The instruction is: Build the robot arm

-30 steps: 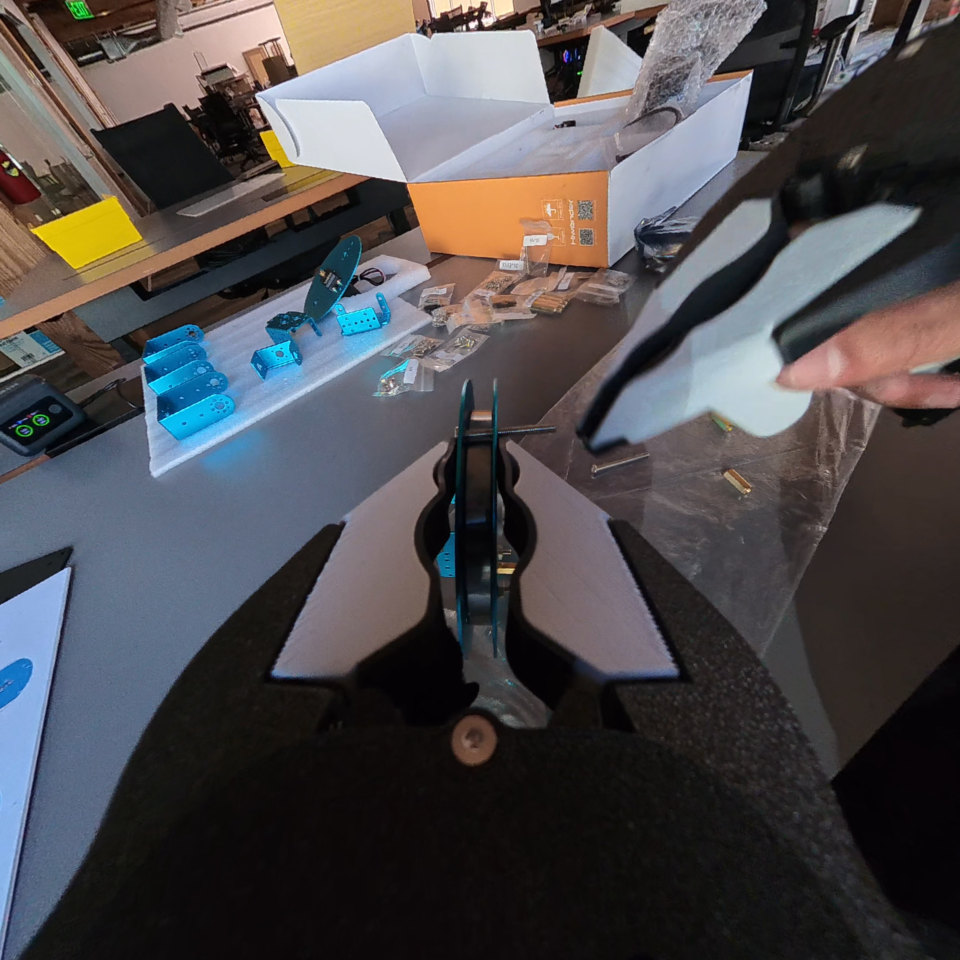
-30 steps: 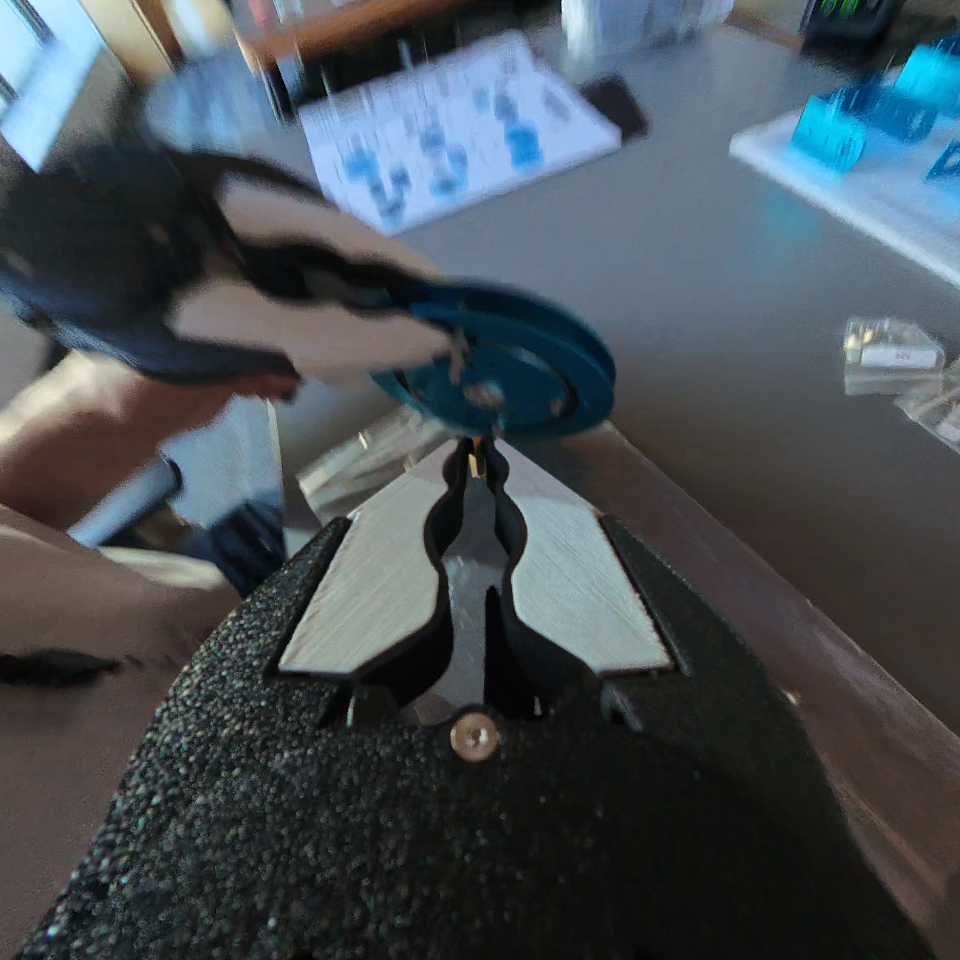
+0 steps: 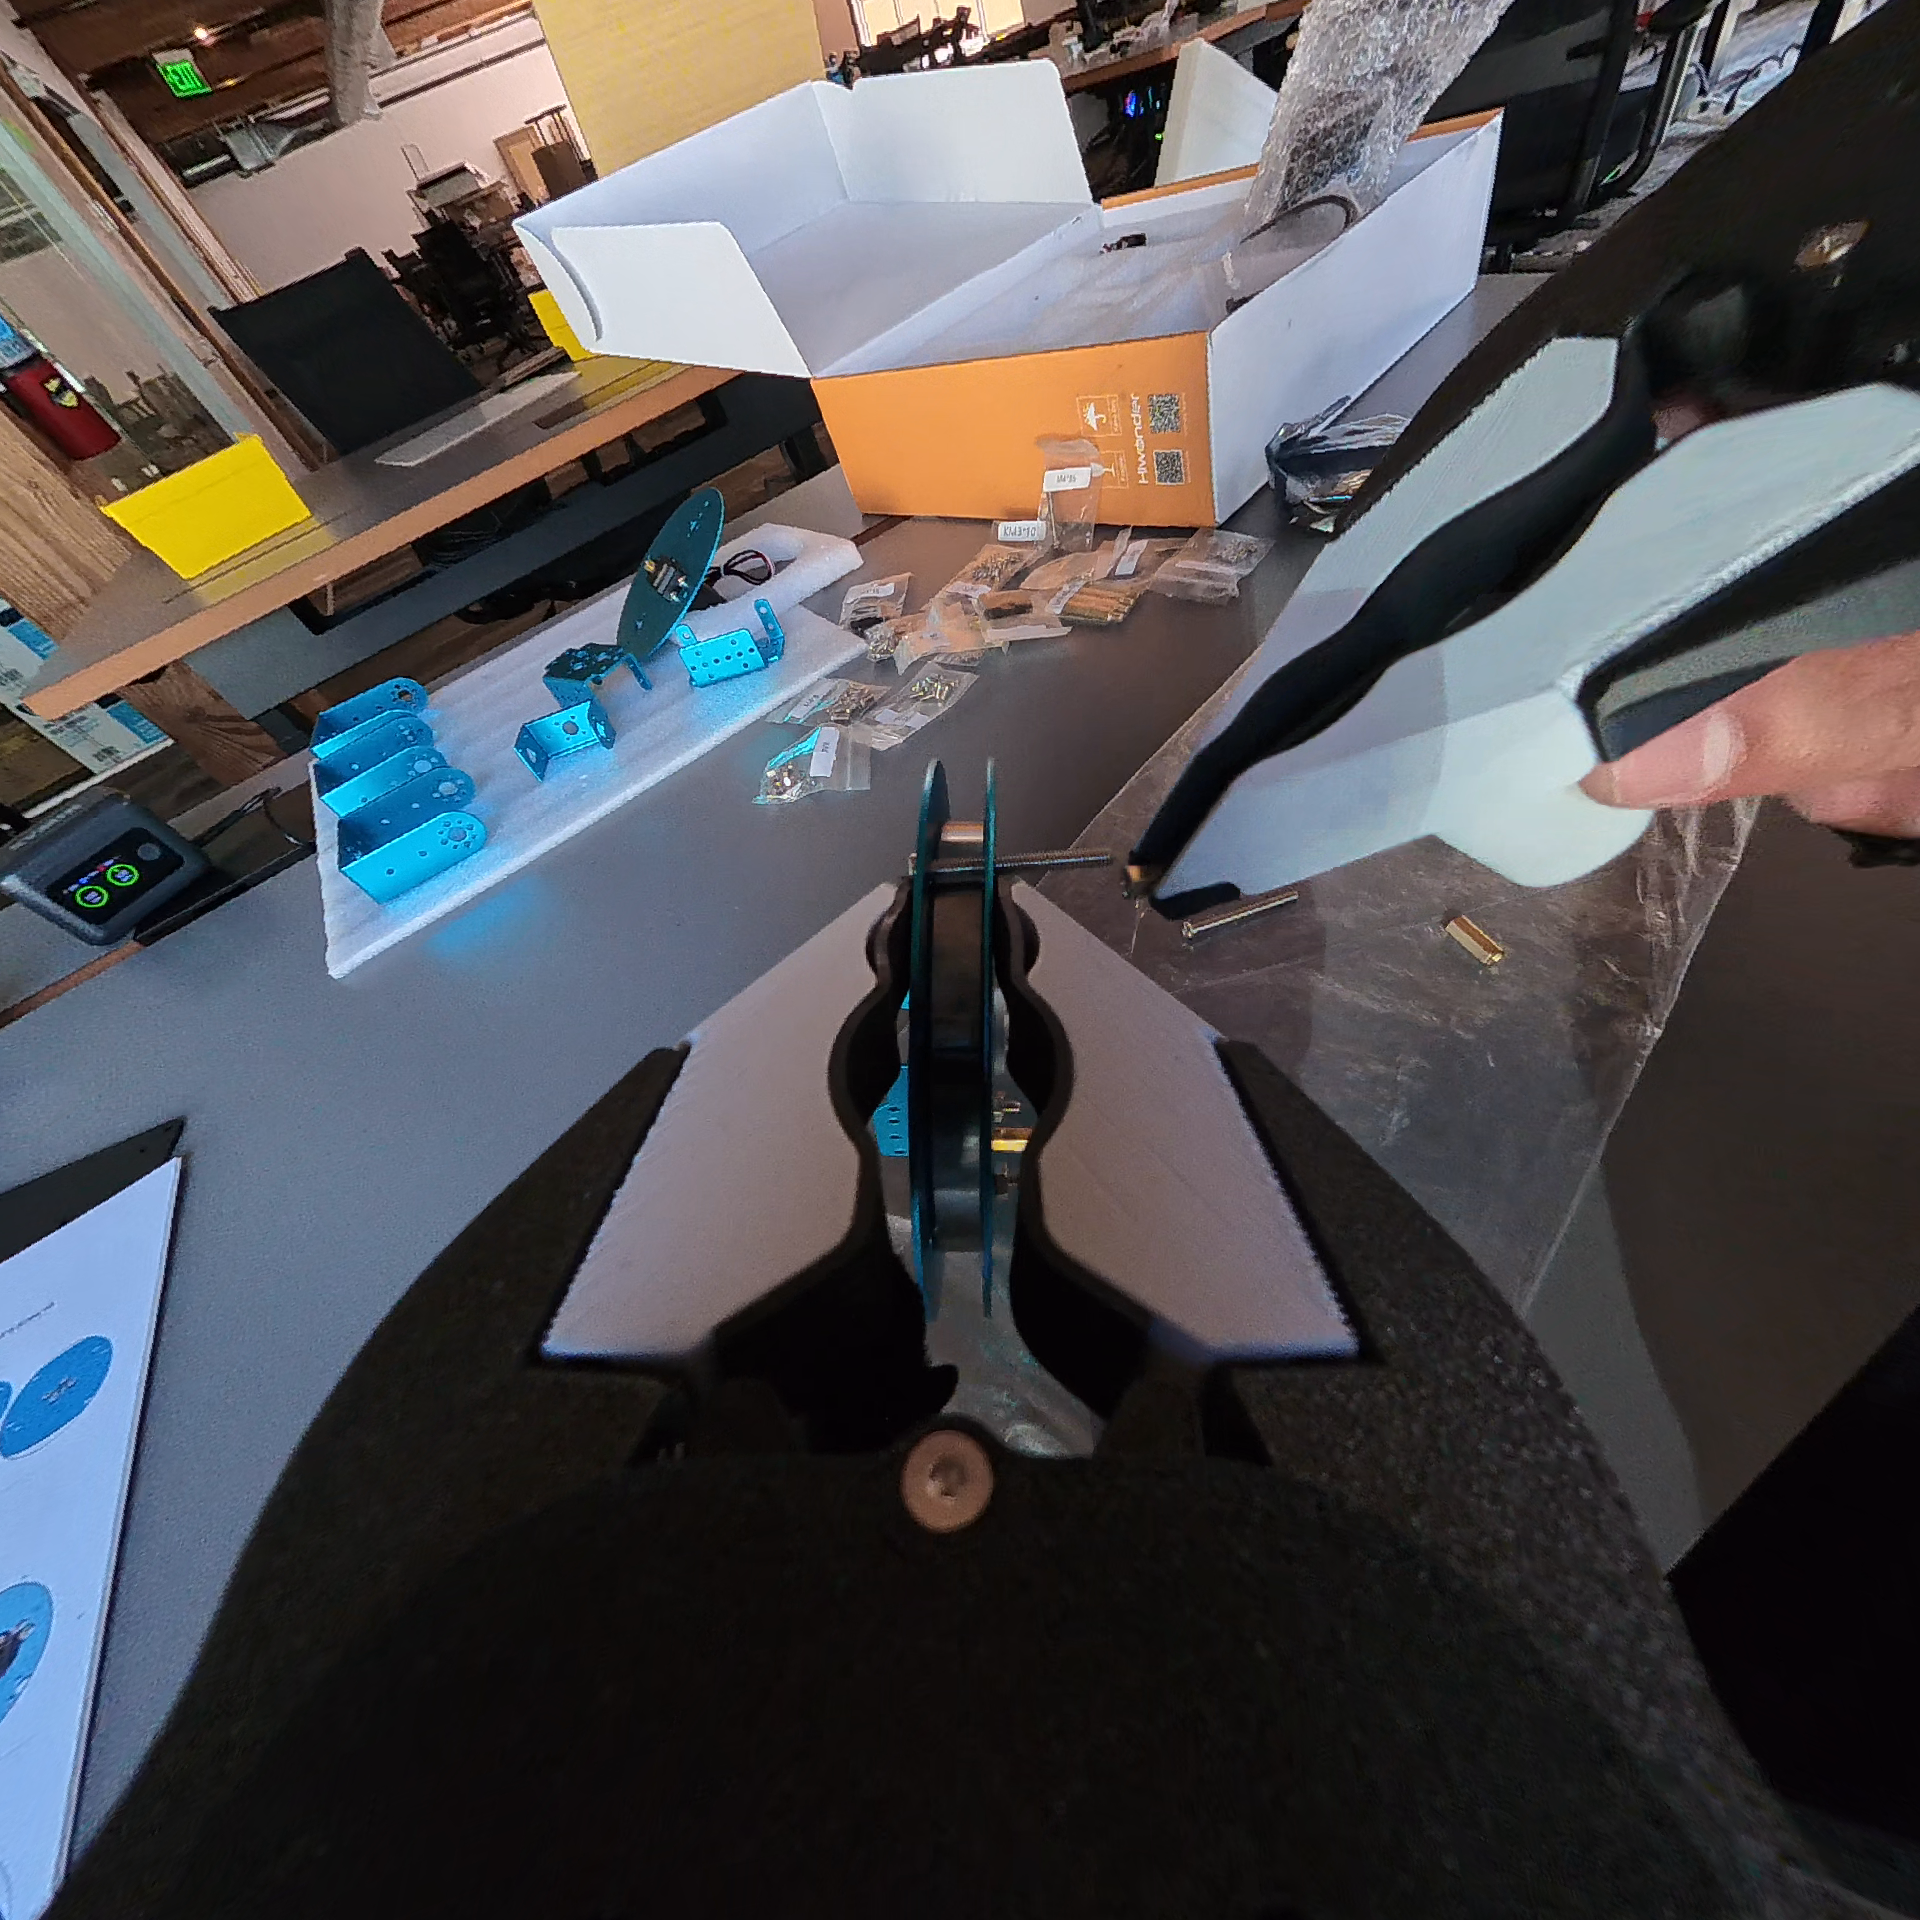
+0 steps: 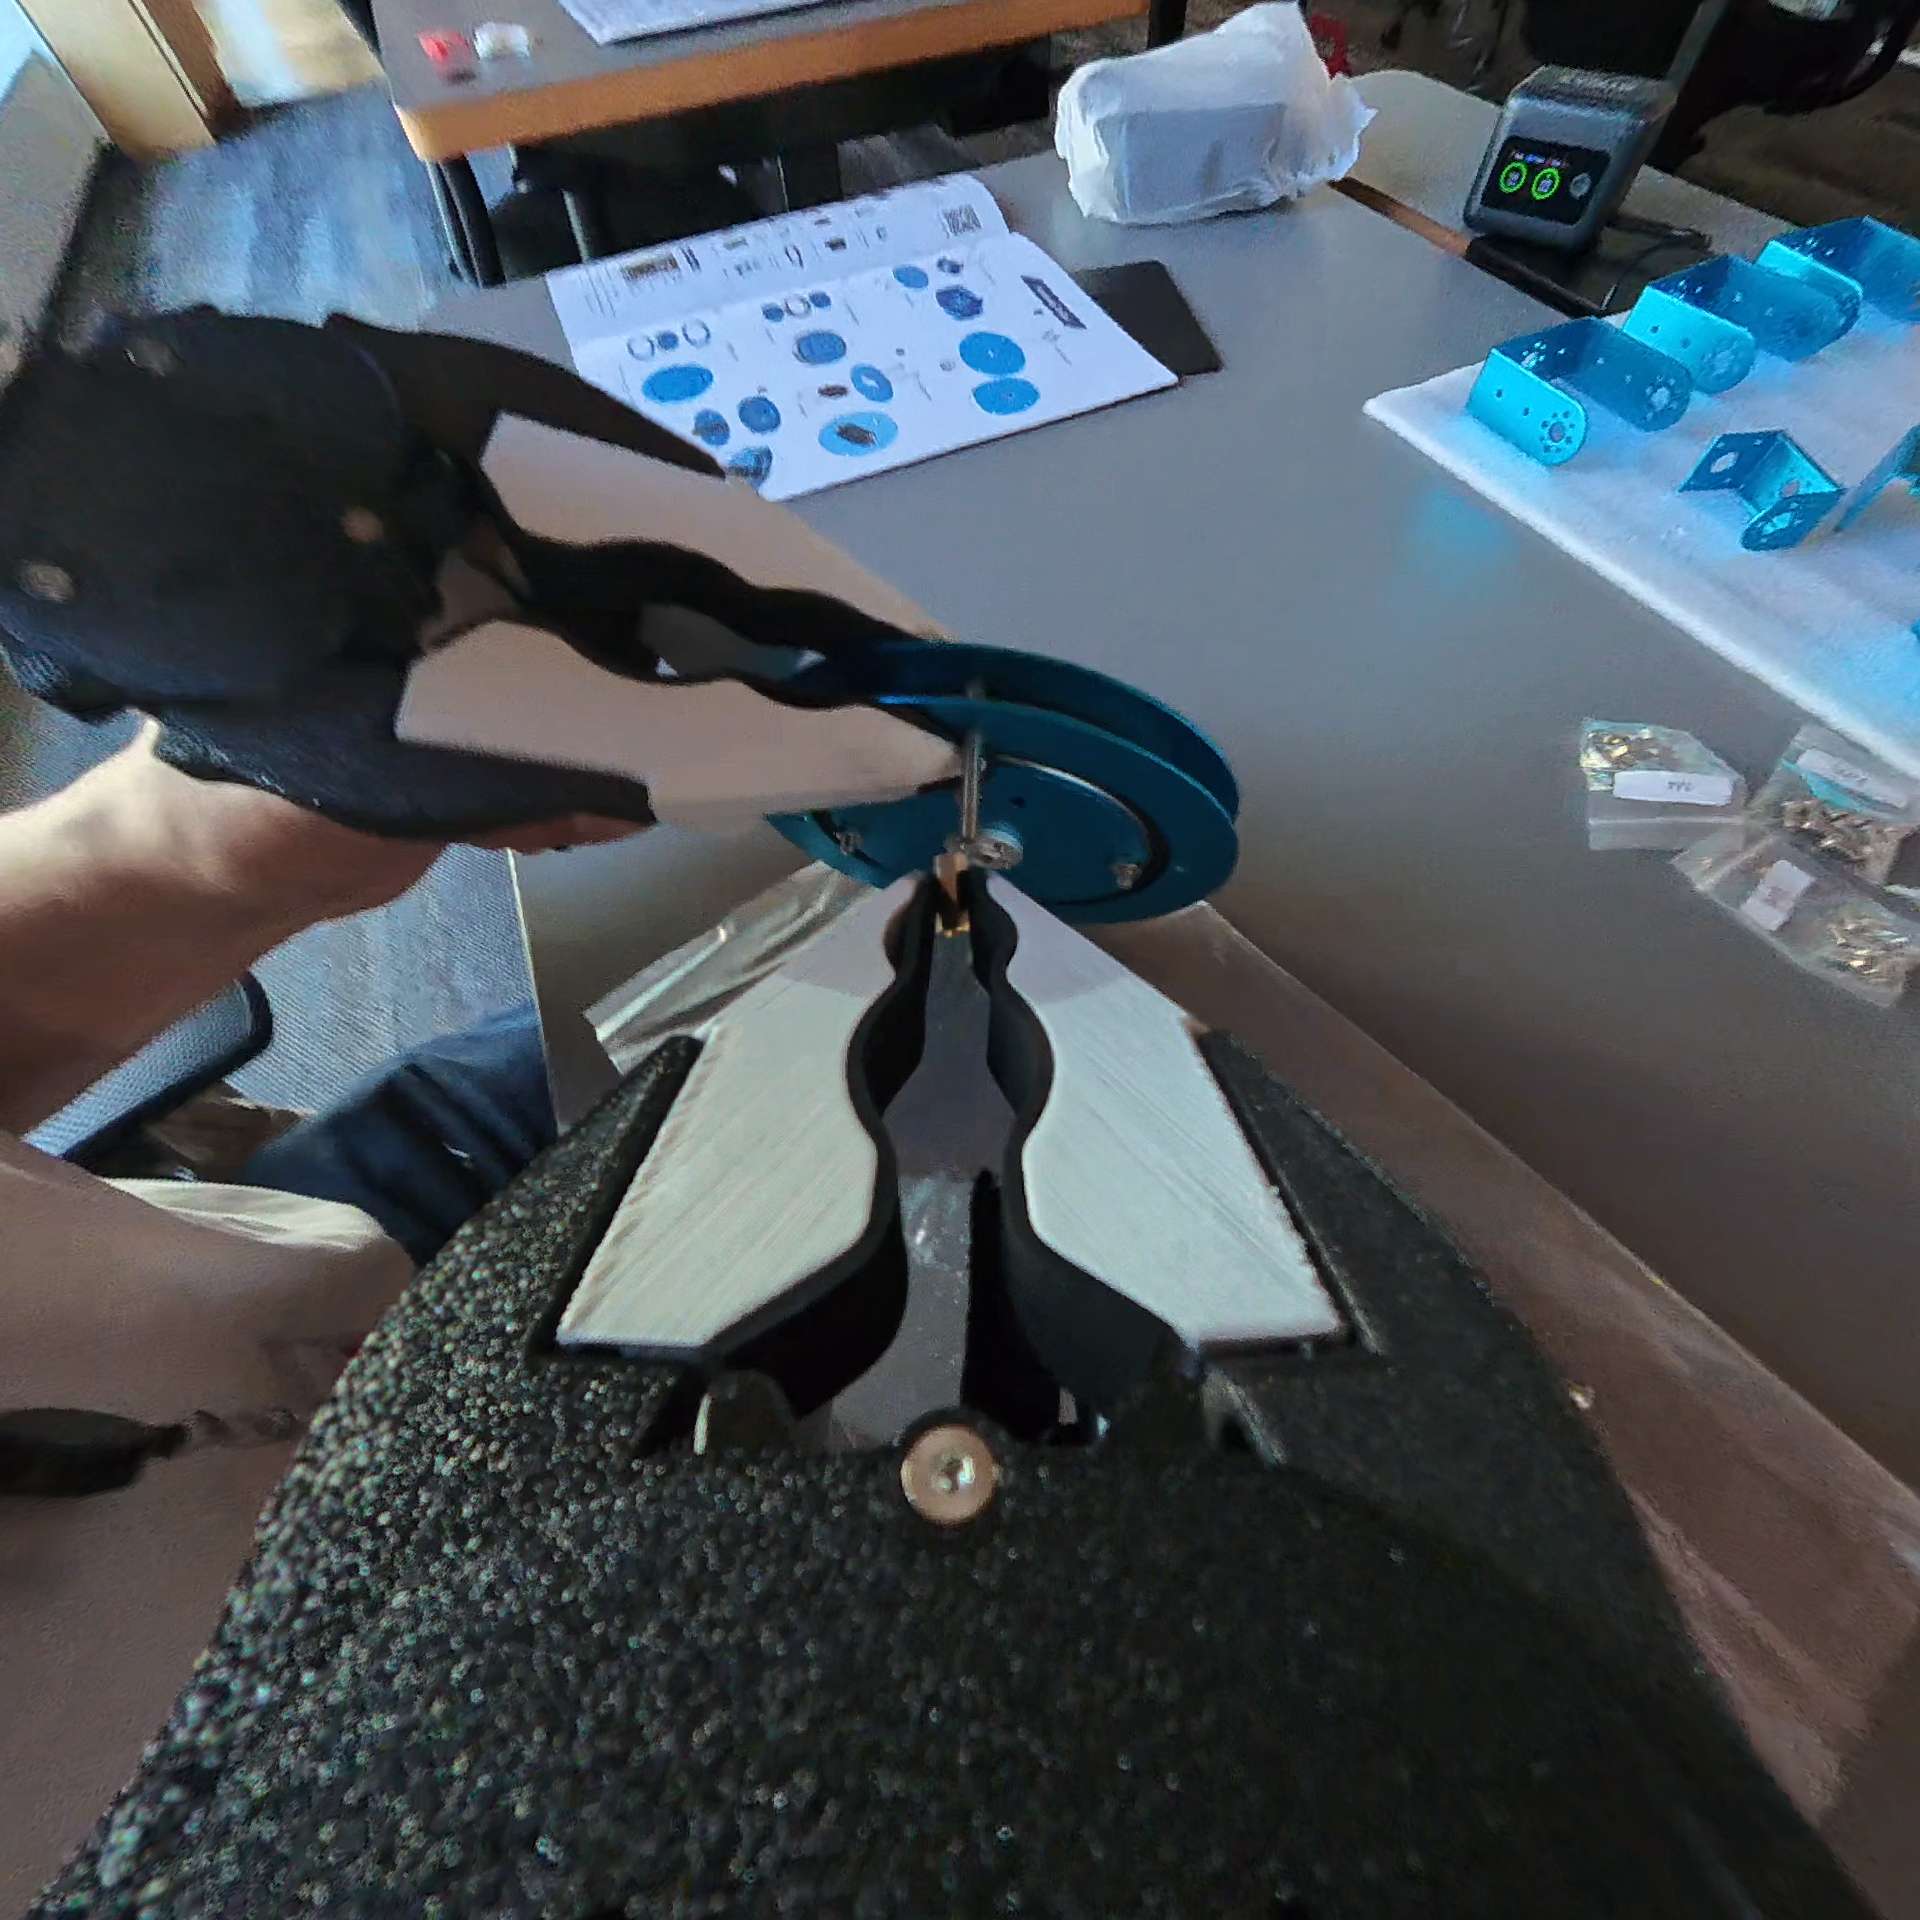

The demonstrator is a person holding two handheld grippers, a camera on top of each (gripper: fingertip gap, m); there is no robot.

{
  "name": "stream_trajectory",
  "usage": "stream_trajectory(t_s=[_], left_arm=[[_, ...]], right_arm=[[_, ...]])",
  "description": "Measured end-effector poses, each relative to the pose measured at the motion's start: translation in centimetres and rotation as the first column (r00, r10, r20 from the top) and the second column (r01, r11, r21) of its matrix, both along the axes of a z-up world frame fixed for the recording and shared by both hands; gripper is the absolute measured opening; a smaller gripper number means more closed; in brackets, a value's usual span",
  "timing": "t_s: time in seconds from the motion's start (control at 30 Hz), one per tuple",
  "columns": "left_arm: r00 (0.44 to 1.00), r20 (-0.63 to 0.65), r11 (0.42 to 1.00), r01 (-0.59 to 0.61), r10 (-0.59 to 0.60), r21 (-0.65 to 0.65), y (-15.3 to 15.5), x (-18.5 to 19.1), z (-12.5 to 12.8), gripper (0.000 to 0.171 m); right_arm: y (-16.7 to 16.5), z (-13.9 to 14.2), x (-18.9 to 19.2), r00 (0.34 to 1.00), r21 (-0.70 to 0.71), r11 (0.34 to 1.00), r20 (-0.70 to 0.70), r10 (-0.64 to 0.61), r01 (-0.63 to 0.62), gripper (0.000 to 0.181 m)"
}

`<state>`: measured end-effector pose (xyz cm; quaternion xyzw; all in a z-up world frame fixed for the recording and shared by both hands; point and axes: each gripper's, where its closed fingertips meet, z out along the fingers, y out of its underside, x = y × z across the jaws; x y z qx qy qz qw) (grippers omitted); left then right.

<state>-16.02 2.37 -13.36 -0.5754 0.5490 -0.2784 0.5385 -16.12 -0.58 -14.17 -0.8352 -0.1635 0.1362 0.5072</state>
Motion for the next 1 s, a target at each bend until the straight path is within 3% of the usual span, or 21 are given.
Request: stream_trajectory(t_s=[0.57,0.7,0.83,1.0], left_arm=[[0.999,-0.031,0.998,-0.008,0.010,0.058,-0.3,0.3,-0.1,0.012],[0.999,-0.032,0.993,0.010,-0.006,0.117,-0.6,0.3,0.1,0.012],[0.998,-0.012,0.990,0.061,-0.060,0.129,-1.1,0.2,0.7,0.012],[0.991,0.033,0.980,0.125,-0.132,0.156,-1.9,-0.2,1.6,0.012]], right_arm=[[0.0,0.1,0.5,0.998,-0.019,0.999,0.030,-0.049,0.049,0.006],[-0.2,0.2,0.3,0.991,-0.085,0.996,-0.131,-0.021,0.009,0.005],[-0.8,0.8,-0.1,0.888,-0.172,0.976,-0.459,0.038,-0.131,0.005],[-1.7,1.7,-0.8,0.629,-0.208,0.921,-0.776,0.050,-0.330,0.004]])
